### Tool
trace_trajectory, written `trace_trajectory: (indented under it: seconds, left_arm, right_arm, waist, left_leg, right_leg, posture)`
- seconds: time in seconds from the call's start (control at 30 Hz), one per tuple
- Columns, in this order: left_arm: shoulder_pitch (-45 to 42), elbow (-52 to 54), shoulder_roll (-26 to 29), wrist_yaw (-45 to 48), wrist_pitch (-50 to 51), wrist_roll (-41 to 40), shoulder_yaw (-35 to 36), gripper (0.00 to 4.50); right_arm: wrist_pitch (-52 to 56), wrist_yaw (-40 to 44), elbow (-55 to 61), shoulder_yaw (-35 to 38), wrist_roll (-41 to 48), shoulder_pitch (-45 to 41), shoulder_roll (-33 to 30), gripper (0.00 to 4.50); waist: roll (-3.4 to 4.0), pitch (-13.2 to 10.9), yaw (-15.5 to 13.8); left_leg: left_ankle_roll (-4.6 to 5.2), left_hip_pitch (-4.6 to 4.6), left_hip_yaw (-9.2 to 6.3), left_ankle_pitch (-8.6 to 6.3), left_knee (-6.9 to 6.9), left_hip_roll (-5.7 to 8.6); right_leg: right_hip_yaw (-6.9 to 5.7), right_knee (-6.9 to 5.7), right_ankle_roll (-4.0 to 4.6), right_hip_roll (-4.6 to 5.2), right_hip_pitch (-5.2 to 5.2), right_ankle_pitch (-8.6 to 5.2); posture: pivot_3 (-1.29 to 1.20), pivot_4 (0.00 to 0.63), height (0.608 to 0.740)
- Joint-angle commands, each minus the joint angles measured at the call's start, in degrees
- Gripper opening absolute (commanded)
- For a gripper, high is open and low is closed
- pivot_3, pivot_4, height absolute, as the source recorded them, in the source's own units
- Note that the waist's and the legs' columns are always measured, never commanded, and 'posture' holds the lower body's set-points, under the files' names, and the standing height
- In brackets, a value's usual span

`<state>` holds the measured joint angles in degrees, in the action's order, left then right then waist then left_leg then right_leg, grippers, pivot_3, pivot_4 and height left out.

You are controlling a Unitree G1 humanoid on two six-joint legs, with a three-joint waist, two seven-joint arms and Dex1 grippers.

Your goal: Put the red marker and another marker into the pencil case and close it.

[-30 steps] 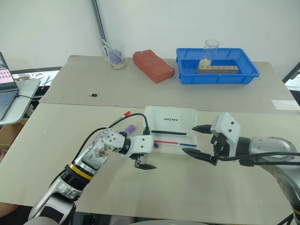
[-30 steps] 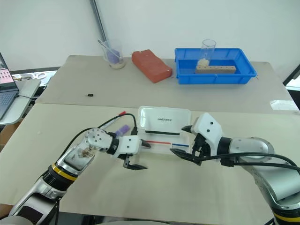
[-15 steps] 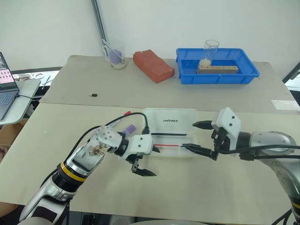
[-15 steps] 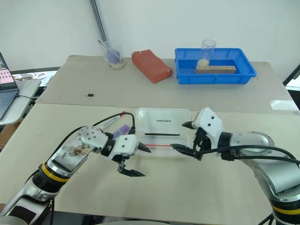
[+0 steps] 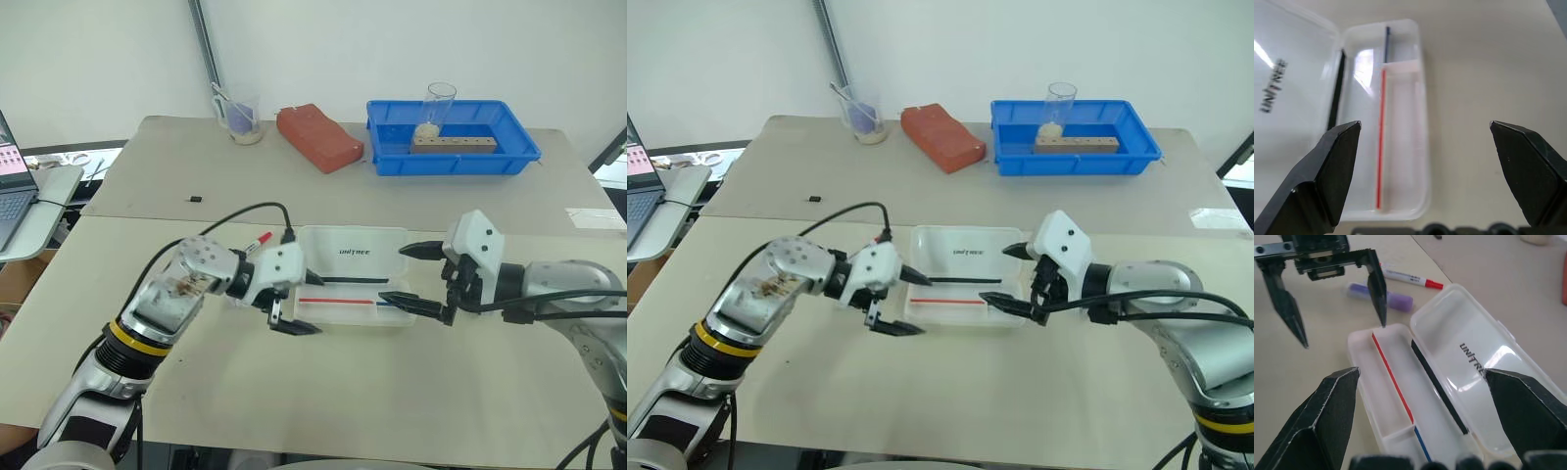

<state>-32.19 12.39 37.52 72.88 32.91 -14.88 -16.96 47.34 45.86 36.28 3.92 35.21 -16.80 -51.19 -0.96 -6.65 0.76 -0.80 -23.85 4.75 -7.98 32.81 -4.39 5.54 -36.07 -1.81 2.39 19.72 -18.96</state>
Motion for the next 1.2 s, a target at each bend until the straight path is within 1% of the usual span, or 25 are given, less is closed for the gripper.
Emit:
trace_trajectory:
  seconds: [0.03,0.1,0.2,0.3,0.47,0.63,0.73,0.83,0.9,1.0,1.1,1.2]
  left_arm:
    - [-4.1,-2.1,0.1,-3.4,5.4,-4.4,7.1,4.48]
    - [-5.4,-5.4,0.1,-6.3,5.9,-4.1,9.3,4.48]
    - [-6.6,-15.8,-0.2,-15.4,1.2,1.2,12.2,4.48]
    - [-5.8,-23.1,-0.4,-21.3,-2.2,4.4,13.4,4.48]
    - [-1.6,-29.9,-0.6,-24.5,-5.5,6.7,13.4,4.48]
    - [0.7,-35.1,-1.1,-25.4,-7.8,7.1,13.8,4.48]
    - [1.6,-37.0,-1.1,-25.0,-8.3,6.6,14.5,3.70]
    - [1.7,-37.2,-1.1,-24.9,-8.4,6.3,15.2,2.32]
    - [1.6,-37.0,-1.1,-24.9,-8.1,6.2,15.6,1.55]
    - [1.7,-36.0,-1.1,-24.9,-7.4,5.9,16.3,0.22]
    - [1.1,-35.1,-1.0,-26.7,-7.8,5.0,18.7,0.16]
    - [-1.8,-31.2,-1.4,-29.4,-7.6,1.9,23.6,0.16]
  right_arm:
    - [0.6,0.0,0.2,0.5,1.5,-2.8,0.2,4.50]
    - [0.7,-0.1,0.2,-0.3,1.6,-4.1,0.6,4.50]
    - [1.8,-1.8,1.0,-2.5,3.0,-8.8,3.7,4.50]
    - [2.6,-3.3,1.1,-4.9,3.6,-13.5,7.1,4.50]
    - [3.9,-5.3,-0.1,-7.5,3.3,-20.0,11.8,4.50]
    - [4.2,-6.1,-0.6,-8.5,2.8,-21.8,12.9,4.50]
    - [4.6,-6.2,-0.6,-8.5,3.1,-22.0,12.8,4.50]
    - [4.7,-6.1,-0.6,-8.5,3.2,-22.1,12.7,4.50]
    - [4.6,-6.0,-0.8,-8.6,3.1,-22.1,12.7,4.50]
    - [4.1,-5.8,-1.0,-8.7,2.8,-22.0,12.5,4.50]
    - [3.6,-5.9,-1.5,-8.5,2.2,-21.3,12.4,4.50]
    - [3.3,-6.2,-1.8,-7.3,1.1,-18.5,11.1,4.50]
  waist:
    - [0.02,0.0,-0.1]
    - [0.02,0.0,-0.1]
    - [0.10,0.1,0.1]
    - [0.28,0.2,0.2]
    - [0.23,0.2,0.1]
    - [0.06,0.2,-0.7]
    - [0.05,0.2,-0.7]
    - [0.05,0.2,-0.4]
    - [0.04,0.2,-0.3]
    - [0.04,0.2,-0.2]
    - [0.02,0.2,-0.1]
    - [-0.05,0.2,-0.1]
  left_leg:
    - [0.00,-0.01,0.00,0.00,0.00,0.00]
    - [0.04,0.00,-0.03,0.02,0.01,-0.01]
    - [0.04,0.02,-0.03,0.02,0.00,0.00]
    - [0.05,-0.01,-0.06,0.02,-0.04,0.00]
    - [0.05,-0.06,-0.04,0.02,-0.04,-0.06]
    - [0.04,-0.05,-0.01,0.02,-0.02,-0.10]
    - [0.03,-0.05,0.04,0.02,-0.03,-0.10]
    - [0.03,-0.05,0.05,0.02,-0.05,-0.14]
    - [0.04,-0.05,0.05,0.02,-0.06,-0.14]
    - [0.04,-0.05,0.06,0.02,-0.05,-0.14]
    - [0.04,-0.05,0.09,0.02,-0.05,-0.14]
    - [0.04,-0.05,0.08,0.02,-0.05,-0.15]
  right_leg:
    - [-0.01,-0.02,0.00,0.00,0.01,0.00]
    - [-0.06,-0.04,-0.04,0.00,0.27,-0.02]
    - [-0.03,-0.04,-0.13,0.00,0.25,-0.07]
    - [0.05,-0.19,0.02,-0.07,0.17,0.01]
    - [0.04,-0.25,0.07,-0.15,0.35,0.04]
    - [-0.09,-0.24,0.18,-0.08,0.47,0.10]
    - [-0.11,-0.23,0.23,-0.03,0.47,0.13]
    - [-0.11,-0.27,0.29,-0.05,0.45,0.15]
    - [-0.11,-0.32,0.30,-0.06,0.43,0.15]
    - [-0.11,-0.41,0.29,-0.06,0.43,0.14]
    - [-0.11,-0.55,0.30,-0.06,0.45,0.13]
    - [-0.11,-0.60,0.32,-0.07,0.47,0.12]
  posture:
    - [0.00,0.150,0.740]
    - [0.00,0.150,0.740]
    - [0.00,0.150,0.740]
    - [0.00,0.150,0.740]
    - [0.00,0.150,0.740]
    - [0.00,0.150,0.740]
    - [0.00,0.150,0.740]
    - [0.00,0.150,0.740]
    - [0.00,0.150,0.740]
    - [0.00,0.150,0.740]
    - [0.00,0.150,0.740]
    - [0.00,0.150,0.740]
